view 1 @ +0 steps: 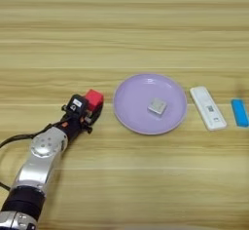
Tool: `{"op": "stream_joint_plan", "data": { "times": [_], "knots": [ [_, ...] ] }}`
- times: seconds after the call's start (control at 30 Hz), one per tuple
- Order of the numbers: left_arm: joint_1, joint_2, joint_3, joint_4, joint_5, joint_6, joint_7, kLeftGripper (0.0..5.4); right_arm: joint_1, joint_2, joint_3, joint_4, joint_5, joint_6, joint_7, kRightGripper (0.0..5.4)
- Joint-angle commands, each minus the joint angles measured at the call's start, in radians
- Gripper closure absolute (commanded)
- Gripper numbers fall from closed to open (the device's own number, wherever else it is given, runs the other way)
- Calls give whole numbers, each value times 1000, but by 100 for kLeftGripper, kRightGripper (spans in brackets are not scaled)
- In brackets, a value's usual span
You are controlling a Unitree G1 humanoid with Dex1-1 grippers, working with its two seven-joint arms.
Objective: Move the objects on the table
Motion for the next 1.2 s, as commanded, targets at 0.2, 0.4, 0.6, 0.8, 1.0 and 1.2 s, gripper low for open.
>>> {"op": "stream_joint_plan", "data": {
  "times": [0.2,0.4,0.6,0.8,1.0,1.2],
  "knots": [
    [36,-19,72,-22,-39,43,48,311,-2,3,8,-5,-1,16,0,0],
    [46,-35,79,-145,-66,79,42,311,-1,4,11,-8,-2,17,-2,0],
    [27,-94,22,-312,-61,155,59,311,1,6,14,-13,-2,19,-3,0],
    [13,-128,-9,-365,-49,197,72,311,3,9,18,-17,-3,20,-6,0],
    [12,-151,-58,-366,-27,209,69,311,2,8,19,-13,-2,18,-5,0],
    [20,-148,-103,-334,8,223,56,311,2,8,20,-13,-2,18,-4,0]
  ]
}}
